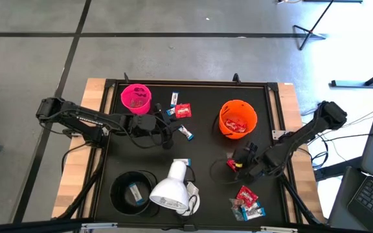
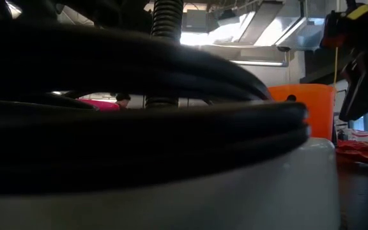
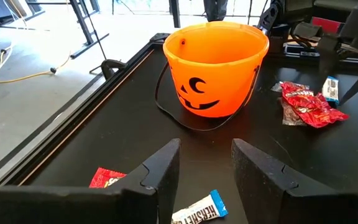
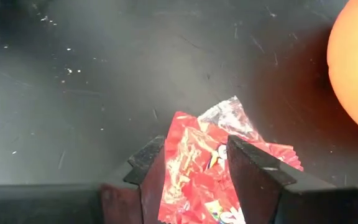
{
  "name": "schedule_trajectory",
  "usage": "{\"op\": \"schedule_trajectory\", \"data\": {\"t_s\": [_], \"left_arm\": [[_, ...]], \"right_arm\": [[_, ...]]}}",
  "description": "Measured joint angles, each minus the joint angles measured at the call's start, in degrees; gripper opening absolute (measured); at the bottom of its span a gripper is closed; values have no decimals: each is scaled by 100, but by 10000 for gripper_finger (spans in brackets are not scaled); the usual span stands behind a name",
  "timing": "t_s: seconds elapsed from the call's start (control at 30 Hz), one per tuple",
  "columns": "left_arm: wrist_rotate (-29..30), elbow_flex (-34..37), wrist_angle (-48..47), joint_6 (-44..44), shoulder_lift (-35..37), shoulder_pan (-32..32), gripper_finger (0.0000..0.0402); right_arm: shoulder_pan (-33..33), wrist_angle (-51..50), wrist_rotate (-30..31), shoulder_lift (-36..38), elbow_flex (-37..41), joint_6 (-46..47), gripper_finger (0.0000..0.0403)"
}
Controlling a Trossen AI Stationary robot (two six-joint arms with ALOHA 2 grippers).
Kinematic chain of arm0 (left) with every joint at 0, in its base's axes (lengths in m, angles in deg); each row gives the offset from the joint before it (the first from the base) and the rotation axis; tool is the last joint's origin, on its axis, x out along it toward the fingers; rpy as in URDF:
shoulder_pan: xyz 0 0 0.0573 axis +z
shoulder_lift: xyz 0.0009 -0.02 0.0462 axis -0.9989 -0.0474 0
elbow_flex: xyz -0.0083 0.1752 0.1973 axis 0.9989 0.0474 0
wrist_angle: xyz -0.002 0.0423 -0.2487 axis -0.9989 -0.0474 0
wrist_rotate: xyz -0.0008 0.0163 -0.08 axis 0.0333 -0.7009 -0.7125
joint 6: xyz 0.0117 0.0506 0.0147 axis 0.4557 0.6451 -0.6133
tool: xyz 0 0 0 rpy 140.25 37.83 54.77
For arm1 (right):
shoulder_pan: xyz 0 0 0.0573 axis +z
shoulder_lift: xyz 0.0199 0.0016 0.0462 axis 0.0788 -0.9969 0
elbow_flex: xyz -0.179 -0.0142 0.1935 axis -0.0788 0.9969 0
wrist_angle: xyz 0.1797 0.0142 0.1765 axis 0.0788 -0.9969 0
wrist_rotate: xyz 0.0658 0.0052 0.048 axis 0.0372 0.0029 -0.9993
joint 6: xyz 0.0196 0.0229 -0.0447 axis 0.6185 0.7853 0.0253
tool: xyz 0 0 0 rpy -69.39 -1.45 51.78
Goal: Sort candy
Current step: Put the red candy into the orange bucket
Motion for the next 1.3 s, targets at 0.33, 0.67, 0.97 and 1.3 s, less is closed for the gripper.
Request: {"op": "schedule_trajectory", "data": {"t_s": [0.33, 0.67, 0.97, 1.3], "left_arm": [[0, 0, -2, -10, -2, -2, 136], [-15, -2, -12, -161, -81, -2, 136], [-24, 0, -41, -170, -76, -2, 136], [-24, -2, -46, -170, -76, -2, 136]], "right_arm": [[0, 149, 439, -49, -2, 113, 165], [-4, 144, 794, -49, -2, 157, 165], [-6, -68, 840, -49, -2, 624, 165], [150, -1106, 190, -49, -2, 1609, 165]]}}
